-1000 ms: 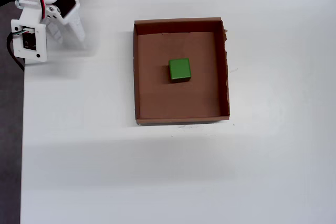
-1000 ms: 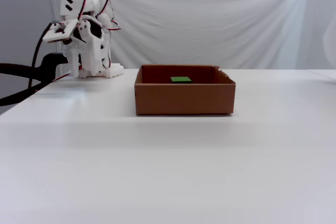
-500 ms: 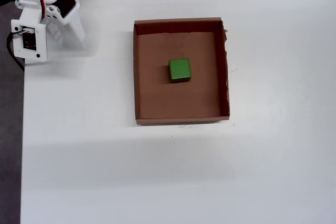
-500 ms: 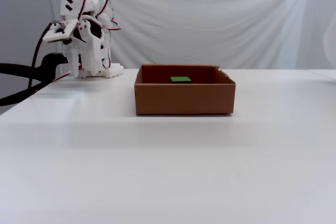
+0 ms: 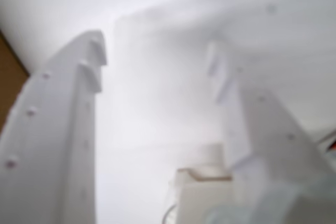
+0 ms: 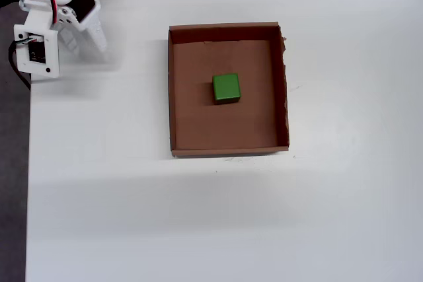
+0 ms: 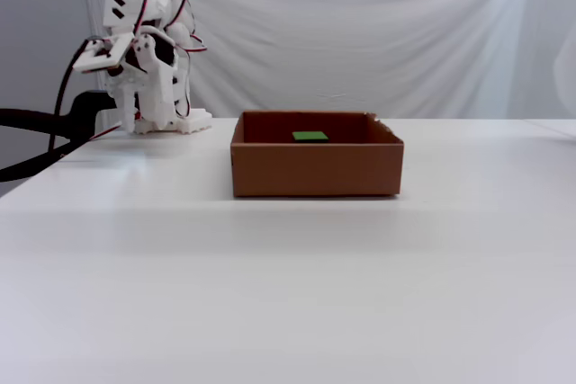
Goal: Grasp a green cube and put it in a box.
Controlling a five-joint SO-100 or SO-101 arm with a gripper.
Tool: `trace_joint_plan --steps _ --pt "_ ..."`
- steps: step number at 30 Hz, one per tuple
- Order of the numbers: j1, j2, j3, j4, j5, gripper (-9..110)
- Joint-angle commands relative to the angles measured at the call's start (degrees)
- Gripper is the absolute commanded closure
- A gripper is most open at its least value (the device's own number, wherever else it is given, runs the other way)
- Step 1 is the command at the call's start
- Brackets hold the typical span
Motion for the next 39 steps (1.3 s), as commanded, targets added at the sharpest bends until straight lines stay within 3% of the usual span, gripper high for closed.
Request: trace_joint_plan --steps 1,39 --pt "0.44 -0.53 0.09 0.44 0.09 80" --pt "0.44 -0.53 0.09 0.44 0.09 80"
